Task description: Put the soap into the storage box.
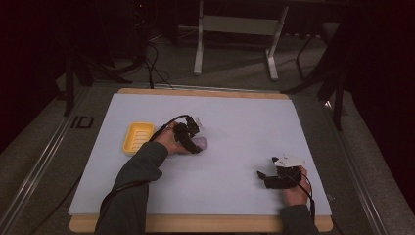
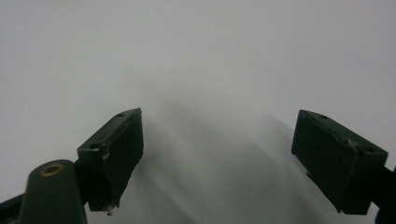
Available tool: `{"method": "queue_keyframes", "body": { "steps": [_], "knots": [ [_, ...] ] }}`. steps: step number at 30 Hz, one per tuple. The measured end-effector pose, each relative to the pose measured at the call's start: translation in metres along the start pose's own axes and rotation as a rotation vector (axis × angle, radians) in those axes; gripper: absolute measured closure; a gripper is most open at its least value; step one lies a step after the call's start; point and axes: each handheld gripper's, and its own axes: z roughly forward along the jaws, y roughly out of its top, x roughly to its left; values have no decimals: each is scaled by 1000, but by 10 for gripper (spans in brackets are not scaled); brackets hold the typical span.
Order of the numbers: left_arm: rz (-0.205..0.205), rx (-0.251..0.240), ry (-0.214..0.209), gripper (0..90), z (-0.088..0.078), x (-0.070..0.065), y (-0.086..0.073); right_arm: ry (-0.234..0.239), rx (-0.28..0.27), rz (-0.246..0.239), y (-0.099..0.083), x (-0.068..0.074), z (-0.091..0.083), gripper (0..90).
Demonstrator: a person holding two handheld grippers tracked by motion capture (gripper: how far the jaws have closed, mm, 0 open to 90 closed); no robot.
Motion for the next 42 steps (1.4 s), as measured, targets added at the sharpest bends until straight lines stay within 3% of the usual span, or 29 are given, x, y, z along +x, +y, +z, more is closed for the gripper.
{"method": "queue_keyframes", "body": {
  "steps": [9,13,22,26,29,42],
  "knots": [
    [2,46,-4,422,0,-1,4,2,1,-3,0,1,0,164],
    [-10,96,0,480,-3,-1,7,1,6,-5,0,1,0,164],
    [-18,181,33,483,-2,-6,16,-1,10,-7,0,1,1,164],
    [-28,191,25,452,-2,-5,21,0,12,-6,0,1,1,164],
    [-23,232,26,438,2,-6,25,2,14,-7,0,1,1,164],
    [-78,247,10,444,4,-2,28,2,20,-17,1,1,2,164]
  ]
}}
